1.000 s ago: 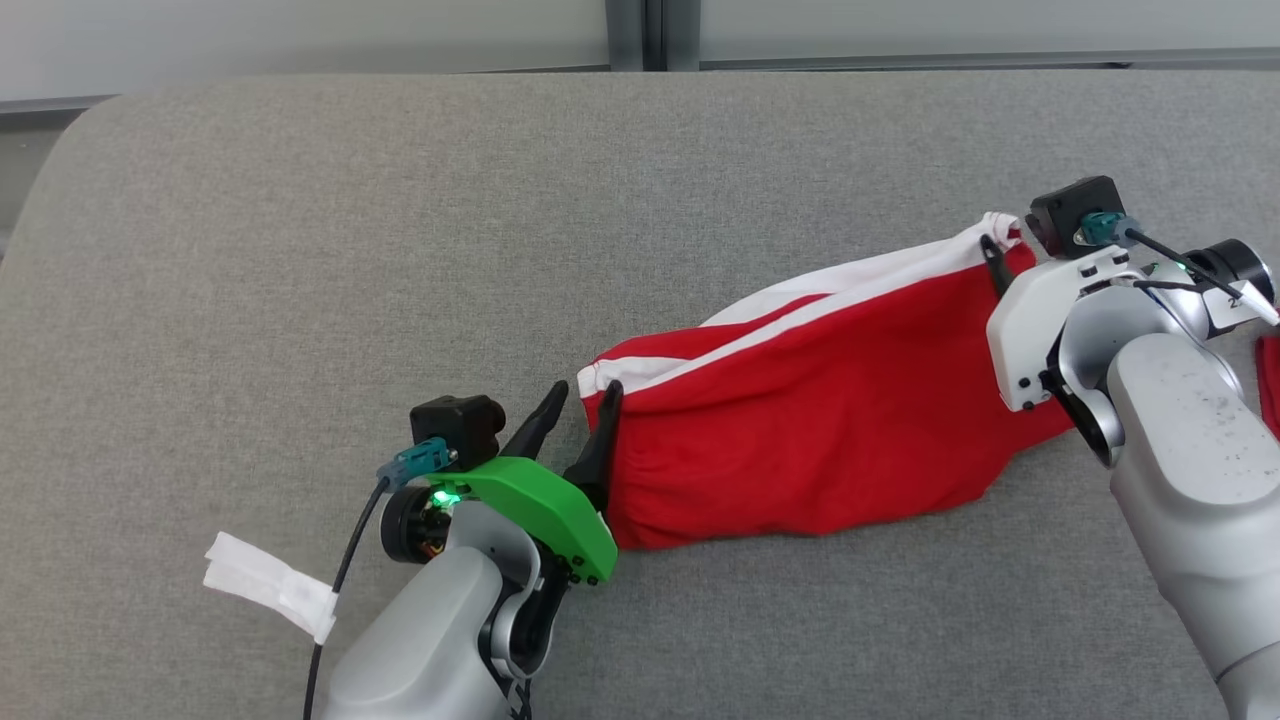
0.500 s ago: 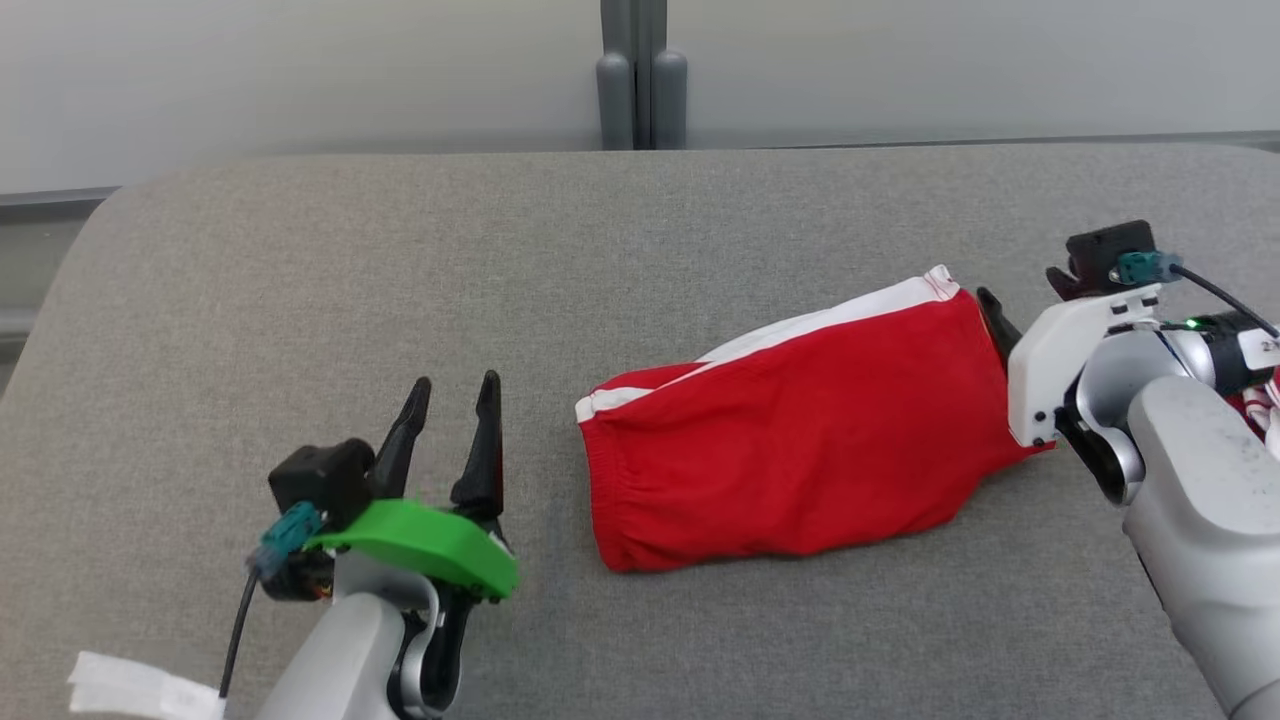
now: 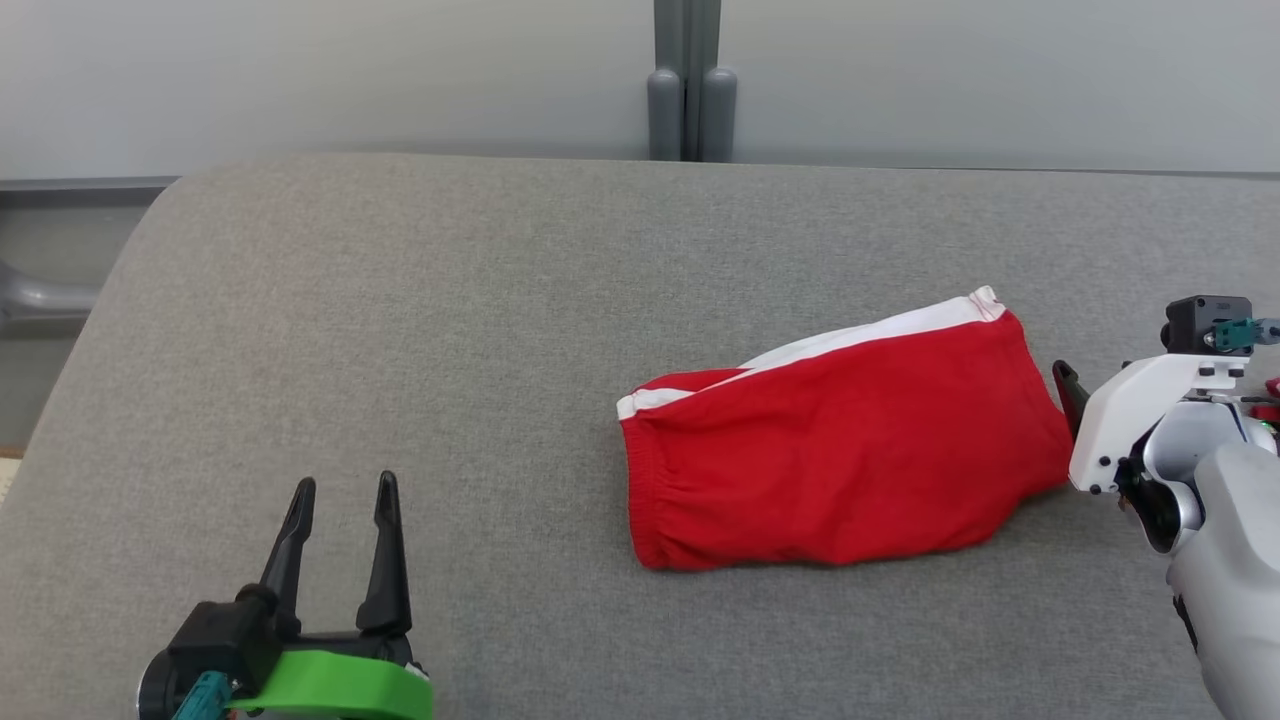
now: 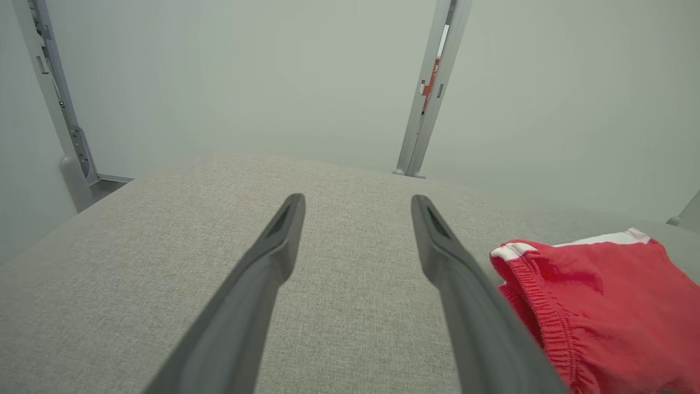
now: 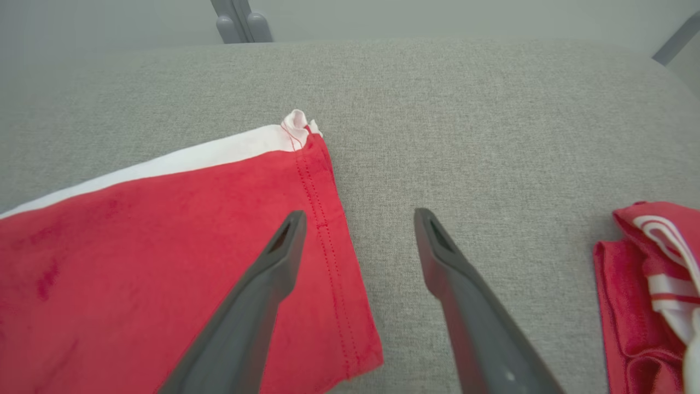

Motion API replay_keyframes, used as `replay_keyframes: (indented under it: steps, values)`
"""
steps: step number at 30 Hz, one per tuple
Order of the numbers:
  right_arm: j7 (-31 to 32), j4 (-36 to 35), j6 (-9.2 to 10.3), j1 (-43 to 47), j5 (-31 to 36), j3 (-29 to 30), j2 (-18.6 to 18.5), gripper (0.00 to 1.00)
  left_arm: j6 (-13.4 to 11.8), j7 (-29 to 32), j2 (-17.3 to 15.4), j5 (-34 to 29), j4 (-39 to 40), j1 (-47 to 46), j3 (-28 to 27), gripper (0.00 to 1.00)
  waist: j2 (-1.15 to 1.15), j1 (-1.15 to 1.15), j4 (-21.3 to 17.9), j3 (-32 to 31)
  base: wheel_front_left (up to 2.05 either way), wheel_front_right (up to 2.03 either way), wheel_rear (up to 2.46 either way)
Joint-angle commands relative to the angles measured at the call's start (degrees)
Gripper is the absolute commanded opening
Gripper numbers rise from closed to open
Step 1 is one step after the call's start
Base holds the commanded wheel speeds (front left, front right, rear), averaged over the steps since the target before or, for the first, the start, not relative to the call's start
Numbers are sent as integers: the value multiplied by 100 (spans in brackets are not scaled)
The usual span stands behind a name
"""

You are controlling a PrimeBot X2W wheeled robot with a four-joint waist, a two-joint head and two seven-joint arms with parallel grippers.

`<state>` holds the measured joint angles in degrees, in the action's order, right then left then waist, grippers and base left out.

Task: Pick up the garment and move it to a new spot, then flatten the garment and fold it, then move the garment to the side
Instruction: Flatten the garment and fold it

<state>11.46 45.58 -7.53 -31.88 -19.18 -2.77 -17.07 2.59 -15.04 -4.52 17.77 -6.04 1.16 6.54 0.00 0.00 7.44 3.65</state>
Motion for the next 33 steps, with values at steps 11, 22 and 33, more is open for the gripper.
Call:
replay_keyframes:
  steps: [11, 22, 33]
  values:
    - [-278, 670, 10, -75, 365, 673, 123, 100, 221, -15, 155, -428, 181, 391, -515, 100, 0, 0, 662, 426, 0, 0, 0]
    - [-601, 1436, 11, -158, 1027, 1067, 279, 100, 181, -15, 161, -280, 204, 431, -329, 100, 0, 0, 788, 484, 0, 0, 0]
    - [-466, 1804, 13, -212, 1006, 1010, 380, 0, 180, -16, 161, -240, 118, 375, -265, 100, 0, 0, 763, 494, 0, 0, 0]
